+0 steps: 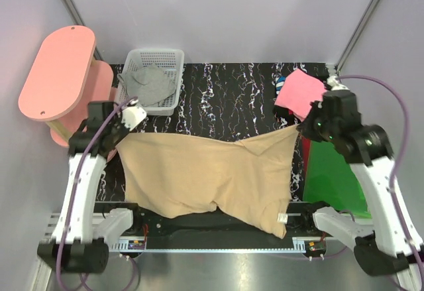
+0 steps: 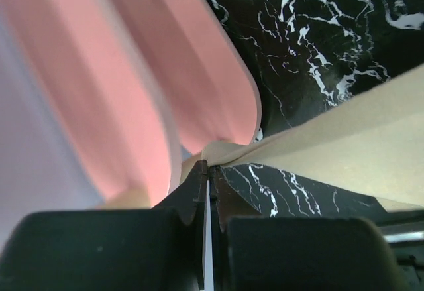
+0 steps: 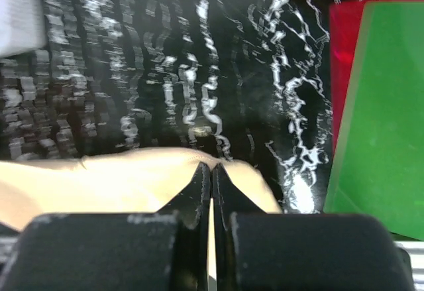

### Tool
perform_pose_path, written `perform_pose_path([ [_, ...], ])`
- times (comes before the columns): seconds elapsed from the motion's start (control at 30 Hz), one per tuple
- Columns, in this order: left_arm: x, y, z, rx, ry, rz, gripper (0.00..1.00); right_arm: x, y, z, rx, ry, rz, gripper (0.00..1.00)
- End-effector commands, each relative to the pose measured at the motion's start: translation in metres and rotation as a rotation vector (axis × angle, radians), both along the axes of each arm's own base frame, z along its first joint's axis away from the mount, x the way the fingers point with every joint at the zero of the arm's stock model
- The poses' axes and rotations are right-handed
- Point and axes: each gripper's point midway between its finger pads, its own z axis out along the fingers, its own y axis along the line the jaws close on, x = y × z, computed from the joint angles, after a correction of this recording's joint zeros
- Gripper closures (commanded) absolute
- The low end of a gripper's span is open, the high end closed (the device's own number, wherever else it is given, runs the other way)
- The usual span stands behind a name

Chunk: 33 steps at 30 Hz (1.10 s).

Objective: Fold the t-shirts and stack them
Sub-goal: Flatten out the tshirt

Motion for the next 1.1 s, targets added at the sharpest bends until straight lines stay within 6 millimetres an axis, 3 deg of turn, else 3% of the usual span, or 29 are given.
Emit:
perform_pose_path([
  [0.0,0.068,0.016,-0.018,0.072,-0.012,0.054,1.00,0.046,-0.006,-0.015,-0.079,-0.021,-0.075,1.00],
  [0.07,0.083,0.018,-0.031,0.082,0.034,0.064,1.00,0.063,-0.003,-0.021,-0.085,-0.011,-0.081,1.00],
  [0.1,0.093,0.019,-0.051,0.086,0.093,0.065,1.00,0.074,-0.003,-0.031,-0.097,0.021,-0.090,1.00],
  [0.17,0.105,0.021,-0.062,0.096,0.133,0.079,1.00,0.089,-0.001,-0.038,-0.089,0.036,-0.095,1.00],
  [0.2,0.112,0.022,-0.079,0.100,0.182,0.083,1.00,0.099,-0.004,-0.050,-0.100,0.070,-0.108,1.00],
  [0.37,0.138,0.025,-0.102,0.114,0.218,0.097,1.00,0.125,-0.011,-0.073,-0.108,0.128,-0.153,1.00],
  [0.53,0.172,0.031,-0.090,0.136,0.163,0.131,1.00,0.153,-0.019,-0.081,-0.121,0.148,-0.214,1.00],
  [0.7,0.202,0.034,-0.066,0.150,0.103,0.147,1.00,0.189,-0.029,-0.066,-0.141,0.119,-0.246,1.00],
  [0.77,0.206,0.036,-0.062,0.152,0.096,0.159,1.00,0.198,-0.031,-0.057,-0.142,0.102,-0.251,1.00],
  [0.83,0.201,0.032,-0.067,0.133,0.115,0.151,1.00,0.203,-0.028,-0.063,-0.136,0.126,-0.231,1.00],
  [1.03,0.148,0.024,-0.116,0.110,0.236,0.113,1.00,0.181,-0.005,-0.099,-0.043,0.233,-0.160,1.00],
  [1.07,0.145,0.024,-0.114,0.111,0.223,0.112,1.00,0.172,-0.003,-0.108,-0.029,0.253,-0.152,1.00],
])
